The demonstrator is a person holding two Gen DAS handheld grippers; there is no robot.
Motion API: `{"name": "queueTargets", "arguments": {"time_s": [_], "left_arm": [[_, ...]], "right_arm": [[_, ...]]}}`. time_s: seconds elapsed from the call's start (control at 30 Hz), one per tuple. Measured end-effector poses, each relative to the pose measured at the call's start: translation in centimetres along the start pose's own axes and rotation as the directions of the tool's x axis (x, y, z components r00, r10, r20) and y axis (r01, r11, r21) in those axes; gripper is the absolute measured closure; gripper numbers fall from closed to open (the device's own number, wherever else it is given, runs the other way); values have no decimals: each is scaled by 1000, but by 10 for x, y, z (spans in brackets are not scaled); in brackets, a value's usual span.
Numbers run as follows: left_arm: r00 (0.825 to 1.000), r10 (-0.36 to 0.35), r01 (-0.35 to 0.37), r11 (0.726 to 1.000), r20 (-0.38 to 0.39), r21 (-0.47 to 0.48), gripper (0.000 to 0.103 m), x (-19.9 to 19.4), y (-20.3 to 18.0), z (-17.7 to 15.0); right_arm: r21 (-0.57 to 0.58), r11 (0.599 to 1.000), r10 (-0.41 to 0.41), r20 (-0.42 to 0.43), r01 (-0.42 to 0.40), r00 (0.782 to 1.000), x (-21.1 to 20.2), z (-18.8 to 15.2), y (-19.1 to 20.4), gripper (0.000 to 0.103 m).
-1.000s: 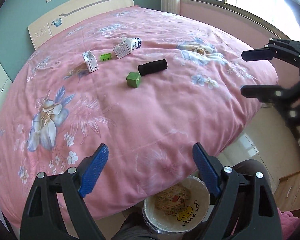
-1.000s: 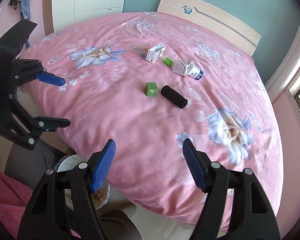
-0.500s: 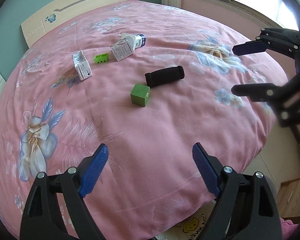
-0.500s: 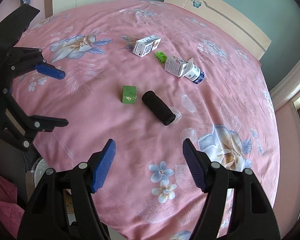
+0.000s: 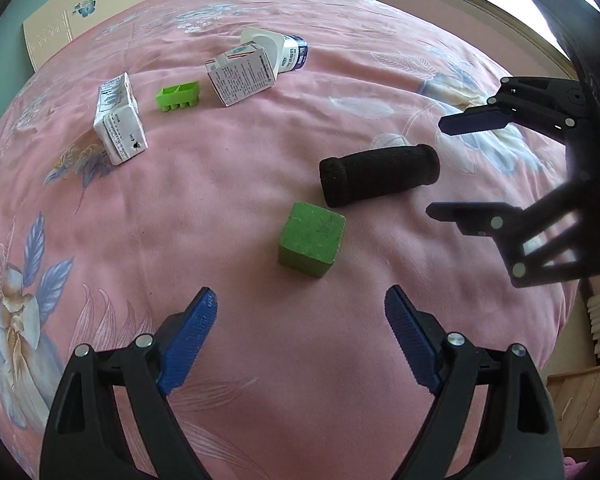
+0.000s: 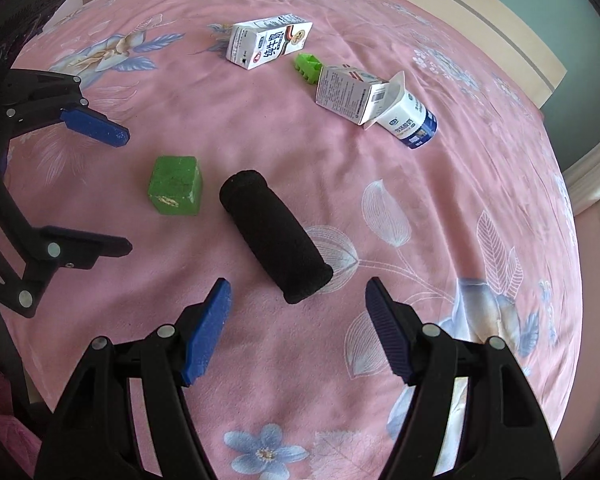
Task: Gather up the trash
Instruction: 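Grasp the green block with left tool while right tool grasps the black foam tube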
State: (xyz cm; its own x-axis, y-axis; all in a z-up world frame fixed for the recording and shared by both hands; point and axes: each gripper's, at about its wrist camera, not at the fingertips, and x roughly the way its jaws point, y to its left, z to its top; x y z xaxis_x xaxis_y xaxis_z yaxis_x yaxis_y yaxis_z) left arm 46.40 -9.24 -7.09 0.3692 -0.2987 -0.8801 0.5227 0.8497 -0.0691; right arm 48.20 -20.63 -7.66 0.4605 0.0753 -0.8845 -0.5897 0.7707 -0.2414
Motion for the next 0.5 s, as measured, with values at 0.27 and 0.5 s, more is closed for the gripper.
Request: {"name": "queueTargets", "arguments": {"time_s": [0.27,0.5], "left_arm": [[1000,4,-5,999,17,42,25,29,0,19],[999,-44,44,999,26,0,68,34,5,26]], "right_arm": [[-81,995,67,22,-65,998,35,16,-6,39],[-67,989,132,45,-129,990,41,19,-7,57]]}}
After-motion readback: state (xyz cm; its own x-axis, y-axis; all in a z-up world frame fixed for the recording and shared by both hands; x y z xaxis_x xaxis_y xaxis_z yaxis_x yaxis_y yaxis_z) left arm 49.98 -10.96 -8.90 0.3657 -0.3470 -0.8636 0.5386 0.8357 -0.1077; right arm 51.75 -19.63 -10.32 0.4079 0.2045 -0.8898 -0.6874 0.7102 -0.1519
